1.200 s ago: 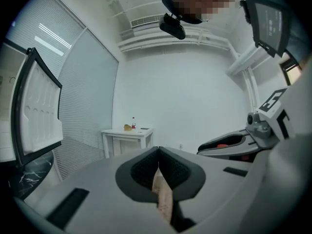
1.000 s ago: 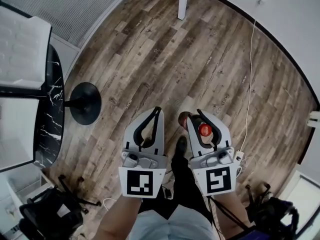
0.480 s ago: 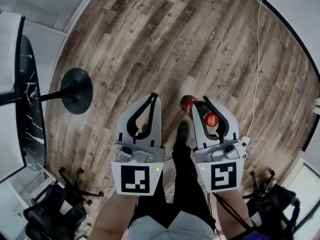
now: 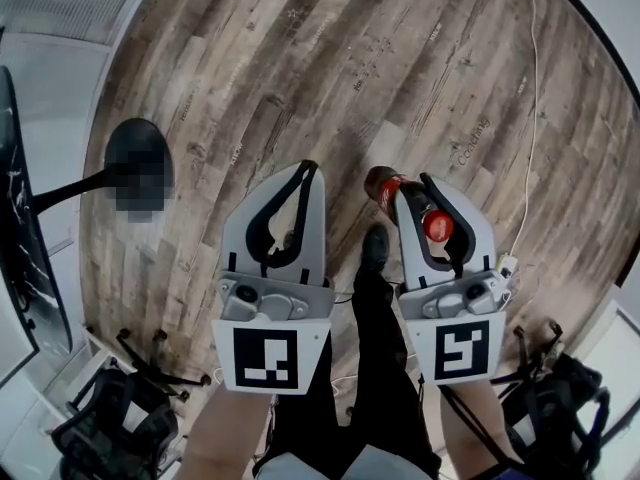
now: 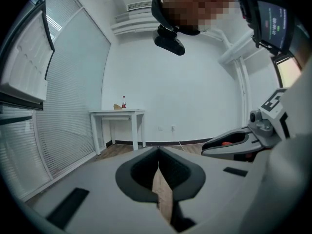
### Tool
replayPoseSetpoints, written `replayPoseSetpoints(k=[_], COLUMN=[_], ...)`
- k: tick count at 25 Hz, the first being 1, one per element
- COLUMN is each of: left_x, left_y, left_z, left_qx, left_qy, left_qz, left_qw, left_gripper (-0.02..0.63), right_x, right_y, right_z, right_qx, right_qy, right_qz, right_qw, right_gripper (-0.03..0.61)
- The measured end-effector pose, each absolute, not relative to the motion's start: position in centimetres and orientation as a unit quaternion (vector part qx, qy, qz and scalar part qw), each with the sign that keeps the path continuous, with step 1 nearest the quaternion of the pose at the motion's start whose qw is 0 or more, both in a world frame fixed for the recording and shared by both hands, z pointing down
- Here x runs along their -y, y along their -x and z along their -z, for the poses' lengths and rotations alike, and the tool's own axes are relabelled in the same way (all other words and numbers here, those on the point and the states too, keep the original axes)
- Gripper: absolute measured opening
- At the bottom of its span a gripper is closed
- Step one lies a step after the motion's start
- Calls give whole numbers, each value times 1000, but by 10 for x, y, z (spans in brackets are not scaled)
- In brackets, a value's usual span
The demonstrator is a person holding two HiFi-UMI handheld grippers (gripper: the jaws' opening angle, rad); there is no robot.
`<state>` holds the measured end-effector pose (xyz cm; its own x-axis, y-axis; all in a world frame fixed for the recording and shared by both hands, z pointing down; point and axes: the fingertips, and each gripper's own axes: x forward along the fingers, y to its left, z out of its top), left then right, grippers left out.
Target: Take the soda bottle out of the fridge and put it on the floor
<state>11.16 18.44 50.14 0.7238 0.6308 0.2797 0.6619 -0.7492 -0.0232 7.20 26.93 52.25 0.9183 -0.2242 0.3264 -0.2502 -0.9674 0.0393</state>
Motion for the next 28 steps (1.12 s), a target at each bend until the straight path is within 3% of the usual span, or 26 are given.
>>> replayPoseSetpoints(k=[28], left_x=[-156], left_y=[-82], left_z=[-715], left_qx=[367], left_qy=[911], left_qz=[183], left_qw=[52], left_gripper=[17], right_x=[-249], right_y=[-28], right_z=[-750], right_qx=[120], right_qy=[-967], right_qz=[-218], right_qw=[43], right_gripper=[91])
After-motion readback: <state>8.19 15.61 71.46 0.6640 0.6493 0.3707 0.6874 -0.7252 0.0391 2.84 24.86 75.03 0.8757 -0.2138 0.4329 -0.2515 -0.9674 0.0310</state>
